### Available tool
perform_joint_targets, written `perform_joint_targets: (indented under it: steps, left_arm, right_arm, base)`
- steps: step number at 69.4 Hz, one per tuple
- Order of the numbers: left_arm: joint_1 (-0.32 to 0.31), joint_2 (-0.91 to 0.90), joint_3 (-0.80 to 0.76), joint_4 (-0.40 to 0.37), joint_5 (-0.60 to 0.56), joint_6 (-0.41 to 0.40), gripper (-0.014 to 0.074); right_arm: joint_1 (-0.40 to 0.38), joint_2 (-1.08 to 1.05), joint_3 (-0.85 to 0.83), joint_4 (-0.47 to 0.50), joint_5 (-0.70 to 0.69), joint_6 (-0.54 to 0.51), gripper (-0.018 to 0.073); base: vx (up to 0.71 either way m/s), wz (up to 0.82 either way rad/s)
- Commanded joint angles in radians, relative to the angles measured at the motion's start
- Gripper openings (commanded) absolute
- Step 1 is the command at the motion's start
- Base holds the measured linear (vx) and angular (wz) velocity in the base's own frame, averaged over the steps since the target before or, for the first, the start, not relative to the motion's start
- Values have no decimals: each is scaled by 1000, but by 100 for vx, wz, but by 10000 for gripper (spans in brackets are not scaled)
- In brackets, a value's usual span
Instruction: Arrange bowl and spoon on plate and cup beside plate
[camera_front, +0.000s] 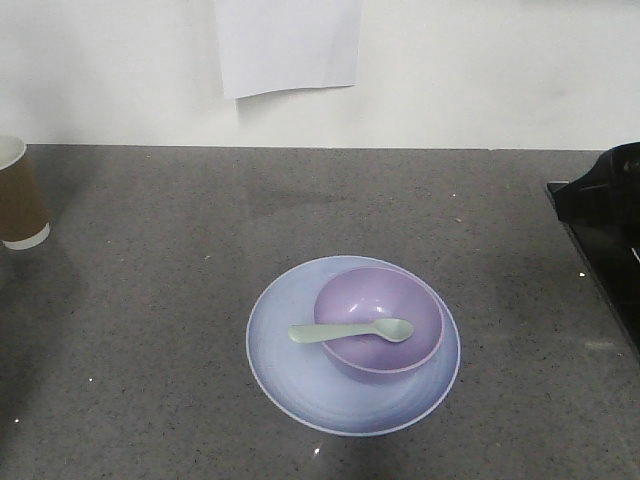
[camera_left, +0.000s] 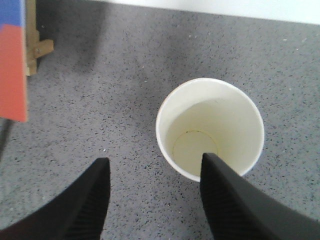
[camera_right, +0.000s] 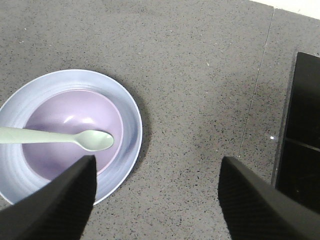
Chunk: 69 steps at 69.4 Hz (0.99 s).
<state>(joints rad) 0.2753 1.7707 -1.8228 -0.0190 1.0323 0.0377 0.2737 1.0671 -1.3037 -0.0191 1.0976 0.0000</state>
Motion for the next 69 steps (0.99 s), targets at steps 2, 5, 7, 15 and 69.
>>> perform_joint_targets:
  steps: [2, 5, 7, 15, 69]
  left_arm:
    - [1, -11, -31, -31, -64, -13, 398]
    - [1, 3, -31, -38, -69, -13, 398]
    - [1, 10, -31, -38, -71, -13, 398]
    - [1, 41, -31, -38, -79, -13, 398]
    - [1, 147, -31, -37, -121, -15, 104]
  right_arm:
    - [-3, -13, -28, -8, -60, 0, 507]
    - [-3, -13, -28, -8, -60, 0, 507]
    - [-3, -13, -28, -8, -60, 0, 507]
    - [-3, -13, -28, -7, -60, 0, 507]
    - [-3, -13, -28, -7, -60, 5, 507]
  base:
    - [0, 0]
    - [0, 0]
    - [0, 0]
    - [0, 0]
    - [0, 0]
